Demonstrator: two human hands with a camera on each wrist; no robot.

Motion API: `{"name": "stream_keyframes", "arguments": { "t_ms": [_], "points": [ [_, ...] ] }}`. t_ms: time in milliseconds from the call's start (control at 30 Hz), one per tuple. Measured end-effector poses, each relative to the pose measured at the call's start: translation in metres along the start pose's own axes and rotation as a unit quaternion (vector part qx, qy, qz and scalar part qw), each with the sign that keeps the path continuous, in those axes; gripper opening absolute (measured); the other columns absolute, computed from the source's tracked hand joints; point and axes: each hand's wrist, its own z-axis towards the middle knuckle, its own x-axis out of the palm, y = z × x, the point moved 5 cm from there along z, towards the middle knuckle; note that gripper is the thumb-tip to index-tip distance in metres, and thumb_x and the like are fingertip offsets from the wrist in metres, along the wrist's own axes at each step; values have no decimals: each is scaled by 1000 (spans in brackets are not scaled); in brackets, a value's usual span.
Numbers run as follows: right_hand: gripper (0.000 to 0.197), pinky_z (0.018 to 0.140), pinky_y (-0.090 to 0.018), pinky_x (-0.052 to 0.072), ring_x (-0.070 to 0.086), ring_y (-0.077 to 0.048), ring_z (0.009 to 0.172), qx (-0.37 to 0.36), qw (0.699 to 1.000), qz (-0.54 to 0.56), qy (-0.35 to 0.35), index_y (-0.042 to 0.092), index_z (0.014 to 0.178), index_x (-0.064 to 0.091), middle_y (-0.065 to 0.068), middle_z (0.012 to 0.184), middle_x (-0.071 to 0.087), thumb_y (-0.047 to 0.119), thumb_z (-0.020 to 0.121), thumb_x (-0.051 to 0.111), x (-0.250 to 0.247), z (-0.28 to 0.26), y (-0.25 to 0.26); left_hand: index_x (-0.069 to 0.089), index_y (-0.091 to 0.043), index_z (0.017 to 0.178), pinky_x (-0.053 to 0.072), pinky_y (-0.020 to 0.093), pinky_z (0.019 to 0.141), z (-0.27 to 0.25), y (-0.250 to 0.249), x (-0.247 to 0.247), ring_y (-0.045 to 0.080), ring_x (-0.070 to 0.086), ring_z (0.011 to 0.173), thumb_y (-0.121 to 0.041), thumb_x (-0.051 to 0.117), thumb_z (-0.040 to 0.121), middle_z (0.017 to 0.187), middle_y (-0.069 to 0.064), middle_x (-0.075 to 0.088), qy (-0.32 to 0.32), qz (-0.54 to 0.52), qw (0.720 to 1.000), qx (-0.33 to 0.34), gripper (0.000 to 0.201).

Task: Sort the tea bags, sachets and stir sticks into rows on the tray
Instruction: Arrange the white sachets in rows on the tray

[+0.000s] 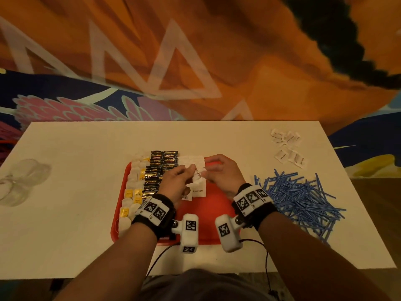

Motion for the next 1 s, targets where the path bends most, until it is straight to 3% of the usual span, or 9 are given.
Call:
{"name": "stream_keyframes", "arguments": {
  "t_ms": [100, 200, 400, 467, 567, 700, 833, 933, 1000],
  "points": [
    [27, 57, -27, 53, 63, -14, 64, 14, 998, 52, -36, 10, 91, 63, -9, 81, 70, -9, 76, 74, -2, -1, -1, 70, -16, 77, 27, 22, 35, 1, 4, -1, 15, 43, 49, -20, 66, 95, 71, 3, 66, -8, -31, 999, -14, 19],
    [25, 50, -21, 47, 61, -10, 59, 28, 993, 97, -64, 10, 87, 64, -6, 79, 71, -12, 77, 69, -4, -1, -3, 69, -12, 88, 29, 21, 35, 3, 7, -2, 20, 47, 59, -14, 64, 95, 76, 7, 68, -10, -35, 999, -26, 9],
    [26, 59, -25, 48, 61, -17, 68, 16, 983, 126, -129, 12, 83, 65, -7, 80, 69, -13, 79, 66, -7, -1, -7, 65, -14, 100, 32, 19, 37, 0, 3, 4, 14, 63, 70, -6, 62, 95, 73, 0, 72, -5, -17, 1000, -19, 10],
    [24, 63, -29, 51, 62, -19, 69, 20, 988, 107, -106, 13, 83, 68, -8, 79, 69, -10, 77, 68, -5, 0, -10, 69, -13, 98, 32, 20, 36, 2, 5, 3, 15, 61, 65, -9, 63, 95, 79, 5, 70, 4, 10, 1000, -13, 8],
    [16, 79, -38, 57, 69, -20, 83, 12, 996, 35, -83, 24, 76, 75, -3, 89, 75, 11, 67, 77, -5, 3, -14, 74, -18, 84, 30, 21, 40, 6, 5, -1, 15, 45, 56, -19, 68, 93, 68, 1, 60, -10, 64, 998, 15, 10],
    [17, 71, -33, 55, 63, -13, 68, 12, 987, 54, -150, 27, 75, 74, 4, 76, 73, 11, 71, 78, -18, 3, -18, 73, -17, 80, 29, 23, 42, 8, 7, -6, 13, 40, 53, -22, 71, 91, 64, -2, 57, -51, 49, 997, 27, 12],
    [27, 69, -30, 55, 69, -15, 79, 58, 994, 79, -39, 13, 100, 69, -6, 94, 74, 14, 76, 82, -4, 3, -25, 71, -14, 81, 30, 22, 39, 7, 6, -8, 8, 41, 48, -20, 70, 92, 59, -5, 54, -54, 28, 998, 18, 13],
    [19, 60, -23, 53, 67, -13, 67, 61, 997, 50, -21, 8, 93, 67, -10, 85, 72, 9, 79, 79, 2, 3, -28, 68, -23, 63, 30, 21, 39, 6, 8, -10, 6, 39, 46, -24, 70, 93, 56, -7, 49, -59, 22, 998, 8, 29],
    [14, 57, -20, 51, 64, -10, 59, 56, 997, 45, -39, 11, 87, 65, -8, 78, 69, 6, 81, 77, 2, 5, -31, 68, -20, 67, 31, 22, 39, 7, 12, -13, 9, 37, 48, -28, 71, 92, 60, -4, 47, -79, 30, 996, 4, 26]
  ]
}}
